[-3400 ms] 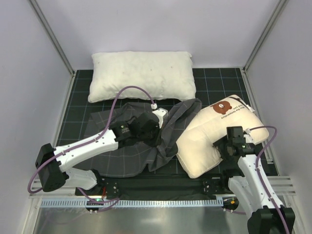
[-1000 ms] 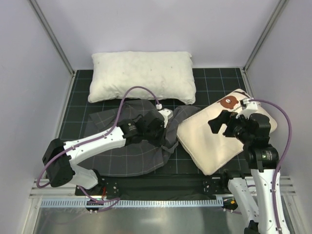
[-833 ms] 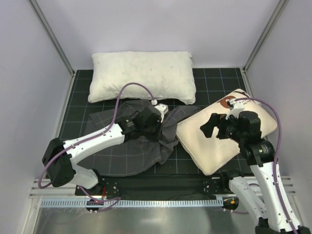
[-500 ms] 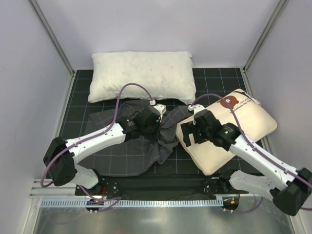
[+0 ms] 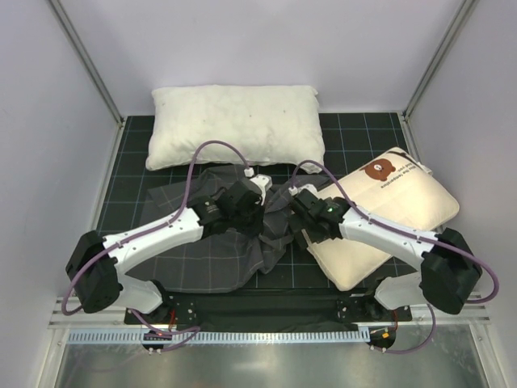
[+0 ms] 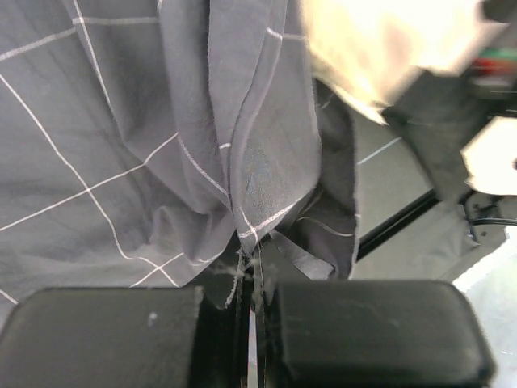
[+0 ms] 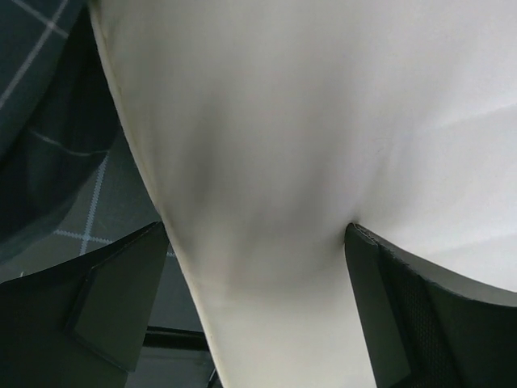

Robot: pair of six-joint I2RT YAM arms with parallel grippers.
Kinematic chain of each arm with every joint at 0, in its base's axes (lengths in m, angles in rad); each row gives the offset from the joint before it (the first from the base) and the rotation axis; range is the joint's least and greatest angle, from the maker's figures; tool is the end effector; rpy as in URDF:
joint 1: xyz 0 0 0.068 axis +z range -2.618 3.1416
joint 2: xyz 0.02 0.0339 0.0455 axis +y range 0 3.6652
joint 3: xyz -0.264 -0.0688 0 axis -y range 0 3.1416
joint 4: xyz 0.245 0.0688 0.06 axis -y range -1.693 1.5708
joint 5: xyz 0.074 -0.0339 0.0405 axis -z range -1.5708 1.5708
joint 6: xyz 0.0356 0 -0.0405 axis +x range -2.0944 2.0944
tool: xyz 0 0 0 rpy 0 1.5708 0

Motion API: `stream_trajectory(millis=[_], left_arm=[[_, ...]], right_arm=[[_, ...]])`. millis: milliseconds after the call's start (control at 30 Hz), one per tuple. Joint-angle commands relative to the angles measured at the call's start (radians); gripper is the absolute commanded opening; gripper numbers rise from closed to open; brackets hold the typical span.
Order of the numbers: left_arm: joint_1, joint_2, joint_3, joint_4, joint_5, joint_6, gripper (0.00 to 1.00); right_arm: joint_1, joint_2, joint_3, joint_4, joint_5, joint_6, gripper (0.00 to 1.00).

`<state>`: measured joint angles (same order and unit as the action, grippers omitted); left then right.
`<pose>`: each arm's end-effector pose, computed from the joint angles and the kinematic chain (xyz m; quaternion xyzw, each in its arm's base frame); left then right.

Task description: Put the pillow into the pillowcase

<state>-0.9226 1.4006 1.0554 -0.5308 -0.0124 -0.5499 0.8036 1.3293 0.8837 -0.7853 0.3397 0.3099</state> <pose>0.1792 -0.2359 0.2631 0.1721 0.9244 -0.2243 0.2562 0.1749 0.1643 0.2170 -0.2096 0.9490 -0.0534 0.2296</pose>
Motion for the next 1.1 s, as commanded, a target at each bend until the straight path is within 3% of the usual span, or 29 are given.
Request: stream_trajectory(millis=[0,100,167,400,700,867,1067], left_arm=[[0.002,-0.074,0.002,0.038,0.035,-0.005,0.01],[0.001,-0.083,0.003,0.037,0.049,-0.002,0.01],[-0.002,-0.08,0.002,0.038,0.057,0.001,0.01],[-0.062,-0.051,0.034,0.048,0.012,0.027,0.01],[-0.179,-0.014,0.14,0.014,-0.188,0.08,0.02],[-0.182,0.001,0.175,-0.07,-0.337,0.085,0.03],[-0.167,-0.014,0.198,-0.115,-0.445,0.09,0.04]], right_arm=[[0.012,0.05,0.049,0.027,0.047,0.031,0.96],[0.009,0.086,0.064,0.046,0.068,0.031,0.41],[0.002,0.088,0.084,0.043,0.09,0.032,0.14],[-0.038,0.007,0.173,0.011,0.041,-0.034,0.13],[-0.047,0.05,0.299,-0.046,0.002,-0.092,0.11],[-0.109,-0.01,0.279,-0.066,-0.022,-0.121,0.04],[-0.175,-0.108,0.225,-0.15,-0.013,-0.124,0.04]])
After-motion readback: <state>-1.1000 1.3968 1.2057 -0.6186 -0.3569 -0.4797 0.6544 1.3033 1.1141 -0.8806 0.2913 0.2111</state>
